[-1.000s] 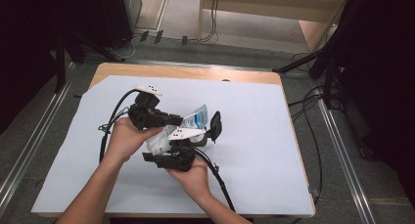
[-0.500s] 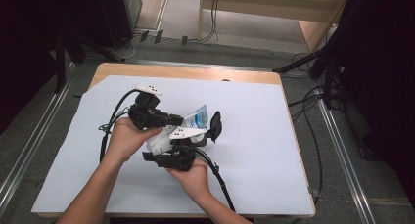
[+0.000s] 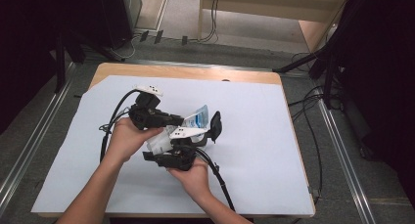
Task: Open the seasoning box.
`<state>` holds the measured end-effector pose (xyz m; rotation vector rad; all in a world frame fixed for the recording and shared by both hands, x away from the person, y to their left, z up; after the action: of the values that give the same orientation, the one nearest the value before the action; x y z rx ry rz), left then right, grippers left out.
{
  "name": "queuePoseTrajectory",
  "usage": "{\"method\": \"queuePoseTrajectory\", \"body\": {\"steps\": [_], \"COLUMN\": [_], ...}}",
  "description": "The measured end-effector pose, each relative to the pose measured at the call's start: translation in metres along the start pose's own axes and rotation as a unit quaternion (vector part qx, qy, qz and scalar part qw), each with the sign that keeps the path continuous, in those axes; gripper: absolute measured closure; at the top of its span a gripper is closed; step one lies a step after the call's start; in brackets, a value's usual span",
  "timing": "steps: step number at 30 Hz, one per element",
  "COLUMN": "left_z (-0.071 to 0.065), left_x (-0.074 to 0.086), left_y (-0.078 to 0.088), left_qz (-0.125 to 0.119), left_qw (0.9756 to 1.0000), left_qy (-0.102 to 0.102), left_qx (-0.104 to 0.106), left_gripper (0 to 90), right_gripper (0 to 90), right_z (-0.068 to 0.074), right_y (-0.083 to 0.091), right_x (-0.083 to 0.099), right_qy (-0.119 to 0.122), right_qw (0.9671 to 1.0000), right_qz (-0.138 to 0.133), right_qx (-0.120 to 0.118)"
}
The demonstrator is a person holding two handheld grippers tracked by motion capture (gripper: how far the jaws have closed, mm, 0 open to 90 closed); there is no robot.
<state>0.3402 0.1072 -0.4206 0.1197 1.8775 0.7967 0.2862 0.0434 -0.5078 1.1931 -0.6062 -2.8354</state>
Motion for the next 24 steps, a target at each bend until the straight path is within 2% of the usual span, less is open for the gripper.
{"method": "queuePoseTrajectory", "body": {"steps": [13,18,24], "left_z": [0.0007,0.0008,0.0019], "left_x": [0.0010,0.0004,0.0012], "left_y": [0.0003,0.0000,-0.0009], "left_qz": [0.004,-0.002,-0.003], "left_qw": [1.0000,1.0000,1.0000], "left_qy": [-0.007,0.001,0.006], "left_qx": [0.001,0.001,-0.002], "left_gripper": [88.1,88.8,88.8], "right_gripper": [62.2,62.0,59.4], "right_z": [-0.0006,-0.0015,-0.0025], "right_y": [-0.0003,0.0001,-0.0019], "right_x": [0.0003,0.0001,0.0016], "right_qy": [0.007,0.007,0.019], "right_qw": [1.0000,0.9999,0.9996], "right_qz": [0.003,0.002,0.003], "right_qx": [0.004,0.007,0.023]}}
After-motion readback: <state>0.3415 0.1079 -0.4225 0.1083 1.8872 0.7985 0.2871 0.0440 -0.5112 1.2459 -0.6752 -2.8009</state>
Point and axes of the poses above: each handheld gripper's, and its own axes: y roughly backward along the jaws, x roughly out of its underside, z roughly to its left, the point moved 5 cm from there along -y, roughly forward along the jaws, and after that the axes turned 12 degrees about -y, right-handed, at the moved point
